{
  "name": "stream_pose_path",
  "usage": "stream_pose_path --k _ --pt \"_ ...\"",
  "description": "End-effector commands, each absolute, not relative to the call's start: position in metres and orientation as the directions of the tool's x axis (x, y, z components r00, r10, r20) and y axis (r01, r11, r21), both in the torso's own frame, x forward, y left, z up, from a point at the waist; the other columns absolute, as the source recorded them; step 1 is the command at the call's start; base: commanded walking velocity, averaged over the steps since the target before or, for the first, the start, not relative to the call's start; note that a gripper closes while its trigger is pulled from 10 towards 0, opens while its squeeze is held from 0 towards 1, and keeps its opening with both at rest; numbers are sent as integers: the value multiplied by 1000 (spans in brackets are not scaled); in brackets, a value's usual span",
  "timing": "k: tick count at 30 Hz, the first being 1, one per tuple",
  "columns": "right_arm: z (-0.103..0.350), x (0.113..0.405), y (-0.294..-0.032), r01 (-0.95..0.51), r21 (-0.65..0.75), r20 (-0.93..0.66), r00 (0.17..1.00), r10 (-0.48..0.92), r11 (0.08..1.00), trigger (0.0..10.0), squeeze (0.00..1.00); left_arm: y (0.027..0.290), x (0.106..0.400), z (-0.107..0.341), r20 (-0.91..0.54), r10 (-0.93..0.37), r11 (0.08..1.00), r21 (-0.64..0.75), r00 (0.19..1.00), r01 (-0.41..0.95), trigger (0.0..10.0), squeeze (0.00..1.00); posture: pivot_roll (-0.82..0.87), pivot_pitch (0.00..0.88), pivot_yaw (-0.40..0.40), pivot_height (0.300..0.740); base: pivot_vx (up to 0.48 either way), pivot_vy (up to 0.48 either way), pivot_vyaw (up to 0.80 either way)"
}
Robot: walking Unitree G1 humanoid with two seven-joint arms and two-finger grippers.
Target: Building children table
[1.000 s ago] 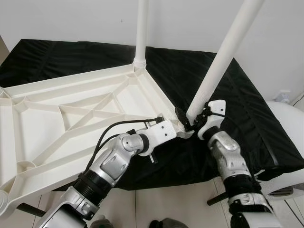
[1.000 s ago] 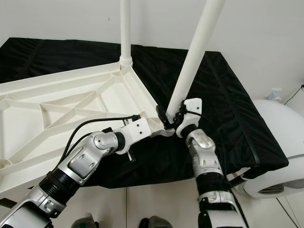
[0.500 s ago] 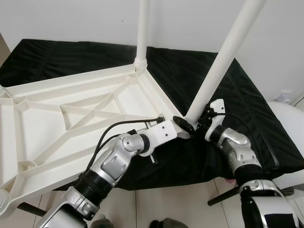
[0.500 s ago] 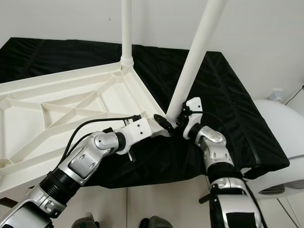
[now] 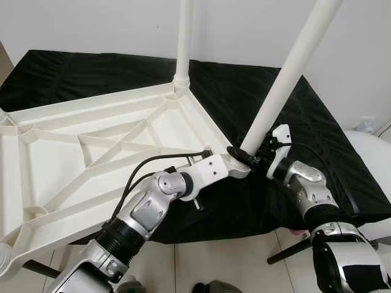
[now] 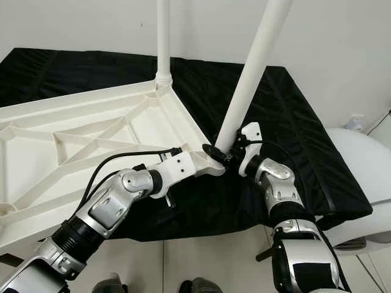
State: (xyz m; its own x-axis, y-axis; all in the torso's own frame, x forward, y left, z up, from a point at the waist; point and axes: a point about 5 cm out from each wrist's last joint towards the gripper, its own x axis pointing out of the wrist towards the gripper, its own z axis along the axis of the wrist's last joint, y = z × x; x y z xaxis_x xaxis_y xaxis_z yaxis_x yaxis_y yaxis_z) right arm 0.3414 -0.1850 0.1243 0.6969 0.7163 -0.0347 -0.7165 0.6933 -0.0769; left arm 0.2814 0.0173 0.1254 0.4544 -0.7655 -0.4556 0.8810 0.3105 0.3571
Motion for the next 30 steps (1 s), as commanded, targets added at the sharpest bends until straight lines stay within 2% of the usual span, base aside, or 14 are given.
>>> stream_pose_path --k 1,12,14,18,23,30 --pt "125 343 -196 -688 -79 -50 725 687 721 10000 0 2 270 126 -439 -823 235 317 362 919 10000 0 35 0 -94 740 0 0 0" --pt "120 343 -194 -647 -56 -30 762 646 761 10000 0 1 270 127 -437 -823 236 316 362 919 10000 0 33 0 -97 740 0 0 0" --pt "119 344 -190 -607 -6 1 795 607 795 10000 0 1 270 127 -437 -823 237 316 363 919 10000 0 33 0 -98 740 0 0 0" --pt "120 345 -185 -588 25 33 809 587 809 10000 0 1 269 126 -437 -824 236 315 361 919 10000 0 31 0 -97 740 0 0 0" --pt "126 345 -166 -548 73 107 835 539 834 10000 0 -2 266 125 -438 -828 227 308 350 924 10000 0 29 5 -95 740 0 0 0" --pt "133 343 -139 -450 30 138 886 442 893 10000 0 -5 262 123 -438 -832 220 301 340 928 10000 0 33 5 -101 740 0 0 0"
